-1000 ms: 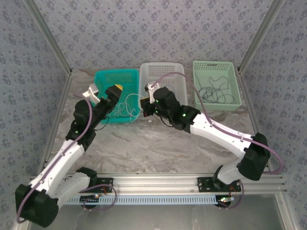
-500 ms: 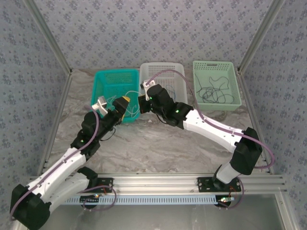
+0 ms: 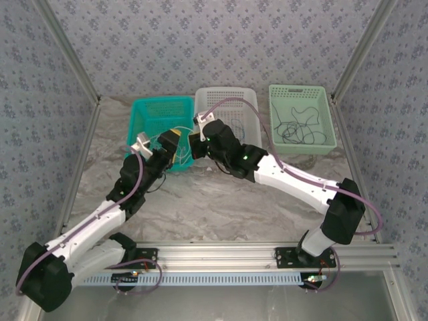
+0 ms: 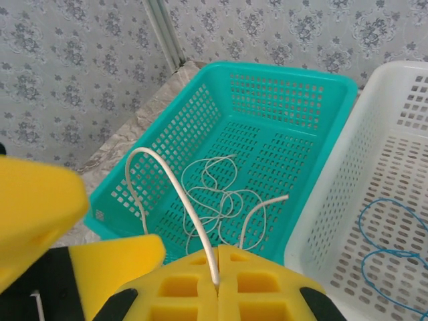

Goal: Untangle the cables

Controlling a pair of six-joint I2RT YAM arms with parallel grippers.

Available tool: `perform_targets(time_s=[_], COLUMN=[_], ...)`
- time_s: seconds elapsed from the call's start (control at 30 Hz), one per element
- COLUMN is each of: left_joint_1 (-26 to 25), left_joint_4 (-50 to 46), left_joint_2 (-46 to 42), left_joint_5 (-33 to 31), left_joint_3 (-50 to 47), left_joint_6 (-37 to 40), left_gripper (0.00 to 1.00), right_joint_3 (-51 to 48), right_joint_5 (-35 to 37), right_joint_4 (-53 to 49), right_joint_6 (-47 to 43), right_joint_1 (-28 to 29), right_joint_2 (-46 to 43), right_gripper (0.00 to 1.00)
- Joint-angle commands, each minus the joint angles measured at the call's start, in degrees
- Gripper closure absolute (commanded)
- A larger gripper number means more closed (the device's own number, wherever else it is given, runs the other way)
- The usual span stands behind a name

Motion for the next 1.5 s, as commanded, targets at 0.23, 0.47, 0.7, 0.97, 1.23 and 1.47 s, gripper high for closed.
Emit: perform_targets(time_s=[0.23,0.47,0.7,0.97,1.23,1.47], left_joint_1=[1.32,2.39,3.87,6.03,10.21,18.19], left_joint_4=[13.37,15.97,19.08,20.7,20.56,14.52], left_joint_2=[7.17,9.62,11.39,13.17,16.46,16.88], left_joint_5=[-5.31,-7.28,-7.18,-6.25,-2.3,5.69], left_joint_3=[0.19,0.1,0.17,-0.48,2.03,6.99], left_joint_6=[-2.88,-2.92,-3.62,-5.11,-4.15,-1.03], left_gripper=[0.0,0.01,0.01,0.21,0.79,1.0], right_joint_3=[-2.89,-5.22,-6.4,-6.93,-6.23,-5.2], right_joint_5=[-0.72,-1.13,-2.0,-4.15,-7.99,-9.37], right_joint_4=[4.03,5.42,6.43,8.45,7.93,2.86], right_joint_6=[3.31,4.3,5.34,5.63,2.73,1.92], right_joint_1=[1.24,1.32,1.37,1.37,1.24,-1.39], right_joint_2=[-3.83,-5.52,-5.78,-5.9,-5.78,-3.89], right_gripper=[1.0,1.0,1.0,1.0,1.0,1.0])
